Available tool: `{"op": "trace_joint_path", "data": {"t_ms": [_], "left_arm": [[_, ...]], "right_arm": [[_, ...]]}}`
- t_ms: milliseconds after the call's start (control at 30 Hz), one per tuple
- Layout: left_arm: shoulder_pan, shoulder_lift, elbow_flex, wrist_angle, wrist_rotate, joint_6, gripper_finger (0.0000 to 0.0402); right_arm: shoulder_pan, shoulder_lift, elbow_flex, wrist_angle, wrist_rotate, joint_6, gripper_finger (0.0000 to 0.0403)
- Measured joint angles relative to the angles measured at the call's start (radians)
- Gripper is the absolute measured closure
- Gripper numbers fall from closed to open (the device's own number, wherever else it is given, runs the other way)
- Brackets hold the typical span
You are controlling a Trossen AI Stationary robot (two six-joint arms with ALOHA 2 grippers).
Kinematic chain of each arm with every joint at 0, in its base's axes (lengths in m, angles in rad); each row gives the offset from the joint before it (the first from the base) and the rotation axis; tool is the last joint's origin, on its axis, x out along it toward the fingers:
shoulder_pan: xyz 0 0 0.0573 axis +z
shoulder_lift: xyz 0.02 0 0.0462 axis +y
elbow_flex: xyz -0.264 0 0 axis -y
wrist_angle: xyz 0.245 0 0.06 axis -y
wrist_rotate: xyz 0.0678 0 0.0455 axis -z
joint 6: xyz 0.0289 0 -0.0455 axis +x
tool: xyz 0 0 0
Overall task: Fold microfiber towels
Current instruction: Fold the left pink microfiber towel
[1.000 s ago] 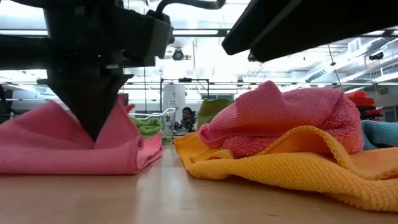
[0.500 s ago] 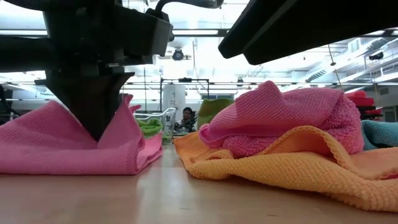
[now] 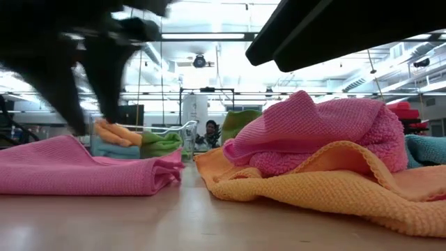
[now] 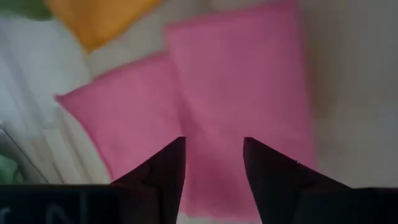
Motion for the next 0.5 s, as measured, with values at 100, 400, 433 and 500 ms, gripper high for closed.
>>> {"op": "trace_joint_path", "data": {"t_ms": [100, 400, 433, 500], "left_arm": [[-0.016, 0.0, 0.0, -0.061, -0.003, -0.054, 0.0231], [0.001, -0.108, -0.057, -0.109, -0.024, -0.045, 0.023], [0.01, -0.135, -0.082, -0.073, -0.026, -0.032, 0.023], [0.028, -0.185, -0.145, -0.002, -0.025, -0.021, 0.0233]], "right_arm": [[0.0, 0.0, 0.0, 0.0, 0.0, 0.0, 0.0217], [0.0, 0.0, 0.0, 0.001, 0.0, 0.011, 0.0217], [0.0, 0.0, 0.0, 0.004, -0.003, 0.011, 0.0217], [0.0, 0.0, 0.0, 0.007, -0.013, 0.01, 0.0217]]}}
